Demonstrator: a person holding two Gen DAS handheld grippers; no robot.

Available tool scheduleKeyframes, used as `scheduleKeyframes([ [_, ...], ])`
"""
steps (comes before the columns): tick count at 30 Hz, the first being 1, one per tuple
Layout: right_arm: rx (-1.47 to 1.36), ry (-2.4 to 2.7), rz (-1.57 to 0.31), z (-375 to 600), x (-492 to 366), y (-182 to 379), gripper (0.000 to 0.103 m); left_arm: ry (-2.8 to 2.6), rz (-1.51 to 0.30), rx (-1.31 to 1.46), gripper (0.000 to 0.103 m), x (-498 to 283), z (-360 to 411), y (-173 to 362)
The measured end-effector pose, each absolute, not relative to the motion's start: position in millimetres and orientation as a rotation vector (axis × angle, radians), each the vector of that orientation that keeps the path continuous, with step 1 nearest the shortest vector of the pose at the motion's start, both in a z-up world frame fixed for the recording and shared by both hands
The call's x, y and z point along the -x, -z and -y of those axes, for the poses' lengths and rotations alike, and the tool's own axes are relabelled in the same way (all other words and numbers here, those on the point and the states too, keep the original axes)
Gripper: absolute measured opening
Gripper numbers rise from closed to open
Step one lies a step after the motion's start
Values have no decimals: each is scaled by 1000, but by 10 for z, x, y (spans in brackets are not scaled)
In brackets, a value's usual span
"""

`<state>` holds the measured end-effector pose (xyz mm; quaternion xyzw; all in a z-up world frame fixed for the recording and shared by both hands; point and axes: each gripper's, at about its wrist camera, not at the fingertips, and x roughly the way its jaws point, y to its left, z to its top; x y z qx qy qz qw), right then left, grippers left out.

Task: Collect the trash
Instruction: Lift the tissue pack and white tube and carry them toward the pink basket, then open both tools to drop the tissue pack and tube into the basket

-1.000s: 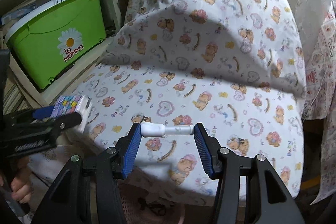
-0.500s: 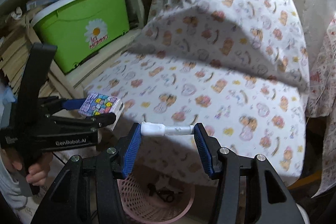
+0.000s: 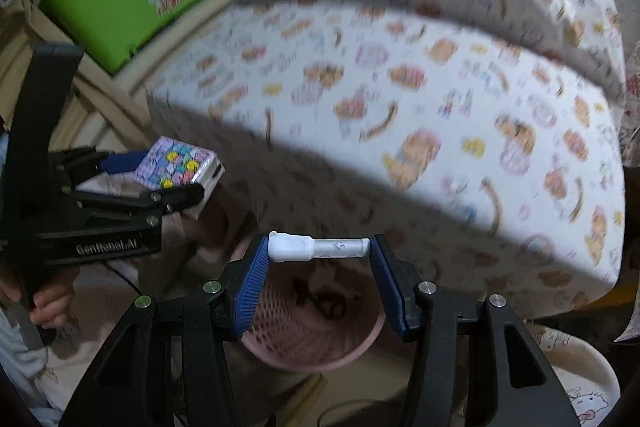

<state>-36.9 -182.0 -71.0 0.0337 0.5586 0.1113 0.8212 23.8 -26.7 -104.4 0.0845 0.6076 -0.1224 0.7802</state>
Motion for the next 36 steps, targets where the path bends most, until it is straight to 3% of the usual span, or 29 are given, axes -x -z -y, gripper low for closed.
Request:
scheduleKeyframes([
  [18,6,-138,-1424,1702,257,1426,54,209,-1587,-184,72,-239,299,1835],
  [26,20,-125,-1461,1723,281,1555,54,183,-1609,-200,74,-257,326,1891],
  [28,20,-121,-1447,1733,270,1524,55,175,-1597,-200,79,-257,322,1889],
  [31,18,-110,-1434,1737,250,1502,64,168,-1582,-195,79,-273,292,1852],
  [36,2,-99,-1439,1780,225,1498,64,169,-1577,-182,79,-289,243,1811],
])
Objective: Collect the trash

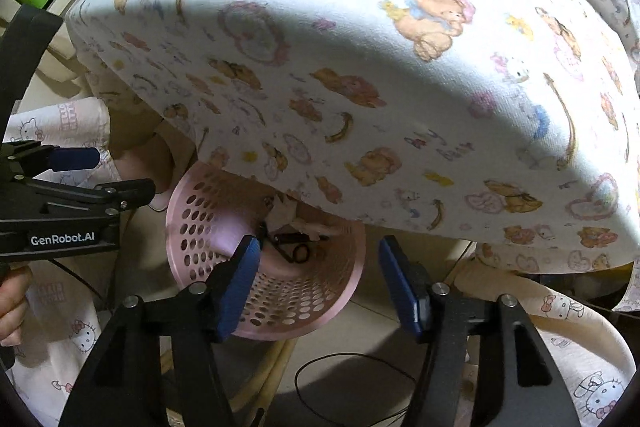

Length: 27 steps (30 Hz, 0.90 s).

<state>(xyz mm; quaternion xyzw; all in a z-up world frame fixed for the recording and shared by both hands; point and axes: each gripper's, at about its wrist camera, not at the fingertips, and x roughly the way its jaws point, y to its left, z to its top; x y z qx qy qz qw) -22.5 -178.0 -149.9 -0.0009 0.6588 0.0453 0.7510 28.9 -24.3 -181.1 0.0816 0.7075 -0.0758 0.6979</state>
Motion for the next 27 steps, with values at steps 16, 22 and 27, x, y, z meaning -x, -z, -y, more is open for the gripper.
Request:
scheduleKeyframes([
  [16,-50,-40,-1307,1954,242,1162,65,113,-1361,-205,86,-379,159,1269],
  [22,-64,-29,-1197,2005,317,881,65,116,-1194,-197,90,-344,158,900],
  [27,-66,-21,-1070,2034,394,591,65,94,-1017,-174,94,-281,103,588],
])
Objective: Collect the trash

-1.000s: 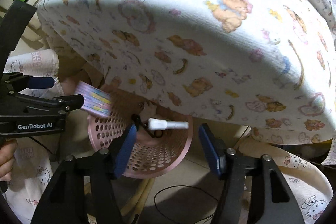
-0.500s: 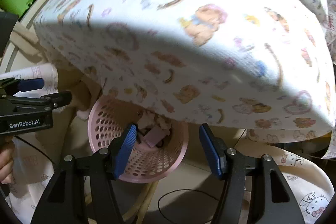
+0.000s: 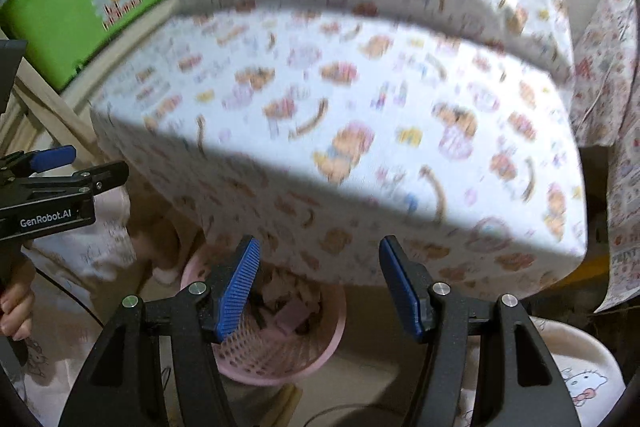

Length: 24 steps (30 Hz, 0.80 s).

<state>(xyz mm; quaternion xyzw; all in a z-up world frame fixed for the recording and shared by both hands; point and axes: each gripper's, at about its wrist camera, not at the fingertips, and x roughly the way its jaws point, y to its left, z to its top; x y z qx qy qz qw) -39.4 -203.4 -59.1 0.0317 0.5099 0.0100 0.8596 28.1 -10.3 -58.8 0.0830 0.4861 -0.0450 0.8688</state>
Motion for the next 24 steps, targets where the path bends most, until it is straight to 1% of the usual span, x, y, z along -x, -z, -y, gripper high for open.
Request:
scheduleKeyframes([
  [1,-72,-24,-1055,2047,412,558,65,97,-994,-159,98,-273,85,541],
  [3,-77,-24,-1026,2052,442,488,66,105,-949,-137,101,-251,60,457],
  [7,-66,-13,-961,2054,482,365,68,100,-876,-136,101,-192,65,333],
  [9,-60,-2,-927,2042,506,308,74,100,-850,-138,101,-160,68,292],
  [13,-65,9,-878,2051,553,232,82,106,-811,-138,101,-105,71,214],
  [14,-70,8,-872,2052,548,222,85,107,-807,-137,102,-83,70,216],
  [17,-85,18,-849,2058,569,190,87,114,-806,-121,102,-73,53,208],
  [18,-85,25,-845,2057,571,191,91,114,-809,-119,102,-75,51,209],
  [19,-79,42,-840,2057,573,194,93,111,-809,-122,102,-76,53,209],
  [24,-50,57,-833,2044,574,203,97,115,-819,-133,102,-78,72,229],
])
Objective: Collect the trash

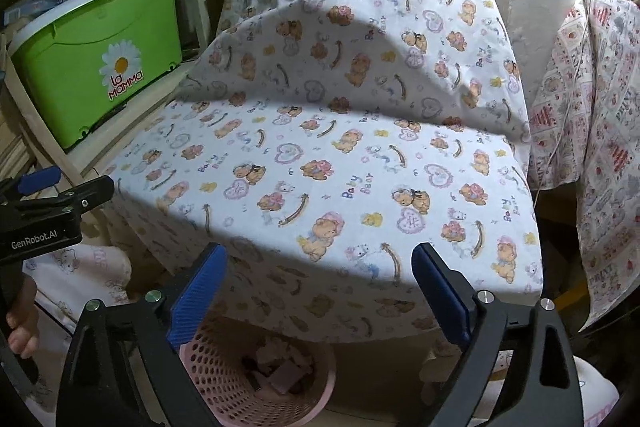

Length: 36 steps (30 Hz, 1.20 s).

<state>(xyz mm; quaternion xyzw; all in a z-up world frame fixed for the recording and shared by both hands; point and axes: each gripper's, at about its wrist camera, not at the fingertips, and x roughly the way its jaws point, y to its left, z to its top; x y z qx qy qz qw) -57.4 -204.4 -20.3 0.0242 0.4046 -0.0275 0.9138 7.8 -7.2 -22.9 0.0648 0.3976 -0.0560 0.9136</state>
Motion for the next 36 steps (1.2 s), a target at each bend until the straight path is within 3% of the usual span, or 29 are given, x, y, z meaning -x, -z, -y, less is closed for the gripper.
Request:
scheduleKeyframes([
  [3,-39,51,-819,2024,590,187,102,115,-816,-146,102,-71,87,227],
  [36,-66,58,-806,2053,607,161,102,116,-737,-177,102,12,84,122],
])
